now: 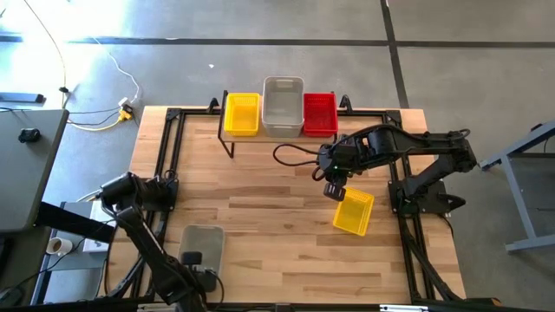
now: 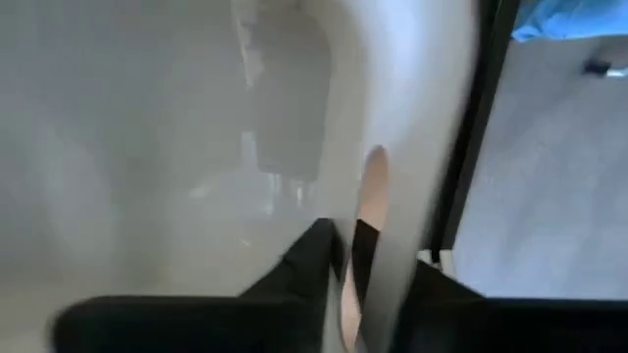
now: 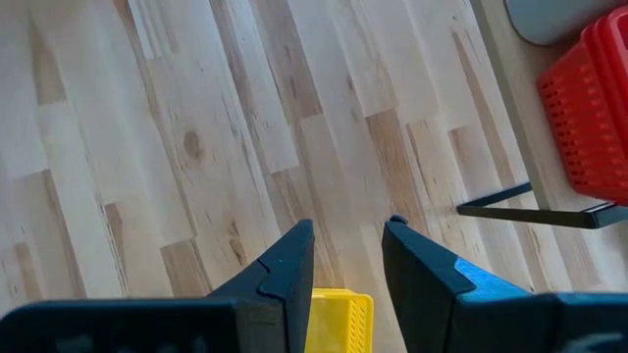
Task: Stack baskets on shelf by color
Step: Stack the gray bin on top of the gray bins on the shelf
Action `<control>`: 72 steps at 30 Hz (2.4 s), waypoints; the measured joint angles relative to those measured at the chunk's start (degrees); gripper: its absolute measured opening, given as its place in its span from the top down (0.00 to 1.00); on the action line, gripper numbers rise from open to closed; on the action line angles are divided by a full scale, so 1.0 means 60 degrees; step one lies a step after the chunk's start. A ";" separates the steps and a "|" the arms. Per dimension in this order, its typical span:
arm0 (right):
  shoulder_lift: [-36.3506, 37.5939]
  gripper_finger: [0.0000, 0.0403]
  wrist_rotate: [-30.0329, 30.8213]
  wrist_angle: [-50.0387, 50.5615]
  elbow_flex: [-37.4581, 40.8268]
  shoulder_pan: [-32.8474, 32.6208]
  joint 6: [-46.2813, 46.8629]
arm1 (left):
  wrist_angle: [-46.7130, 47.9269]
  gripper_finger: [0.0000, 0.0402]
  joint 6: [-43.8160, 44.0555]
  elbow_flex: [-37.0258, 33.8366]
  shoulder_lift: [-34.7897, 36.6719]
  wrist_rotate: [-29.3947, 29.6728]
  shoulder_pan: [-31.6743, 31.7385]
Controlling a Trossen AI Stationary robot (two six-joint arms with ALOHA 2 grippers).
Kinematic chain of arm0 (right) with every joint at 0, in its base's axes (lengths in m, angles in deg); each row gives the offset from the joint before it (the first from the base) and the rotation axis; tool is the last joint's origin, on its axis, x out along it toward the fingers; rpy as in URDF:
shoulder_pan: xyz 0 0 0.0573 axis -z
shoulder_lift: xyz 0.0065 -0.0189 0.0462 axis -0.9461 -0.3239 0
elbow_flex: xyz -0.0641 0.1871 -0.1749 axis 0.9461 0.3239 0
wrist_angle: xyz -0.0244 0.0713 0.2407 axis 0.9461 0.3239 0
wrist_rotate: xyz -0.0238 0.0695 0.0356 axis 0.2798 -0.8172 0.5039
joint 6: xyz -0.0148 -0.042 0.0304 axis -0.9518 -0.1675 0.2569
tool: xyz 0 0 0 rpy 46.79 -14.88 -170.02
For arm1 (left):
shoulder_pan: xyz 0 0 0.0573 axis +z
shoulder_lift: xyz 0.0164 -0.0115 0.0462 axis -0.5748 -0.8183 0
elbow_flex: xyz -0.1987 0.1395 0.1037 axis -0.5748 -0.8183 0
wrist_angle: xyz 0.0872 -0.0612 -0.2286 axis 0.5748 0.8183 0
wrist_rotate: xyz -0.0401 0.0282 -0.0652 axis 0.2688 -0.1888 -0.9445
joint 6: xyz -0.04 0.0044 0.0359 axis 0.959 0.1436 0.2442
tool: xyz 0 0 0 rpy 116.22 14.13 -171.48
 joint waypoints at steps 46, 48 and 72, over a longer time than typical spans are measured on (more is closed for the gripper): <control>0.0000 0.73 0.0186 -0.0029 0.0000 -0.0608 0.0852 | 0.6414 1.00 -0.6644 0.8158 0.0406 0.2062 0.5671; 0.0000 0.73 0.0189 -0.0036 0.0000 -0.0605 0.1041 | 0.6410 1.00 -0.7266 0.8296 0.0463 0.2234 0.6117; 0.0000 0.73 0.1787 -0.0069 0.0000 -0.0605 0.3665 | 0.5019 1.00 -1.3086 1.0042 0.0654 0.3435 1.1342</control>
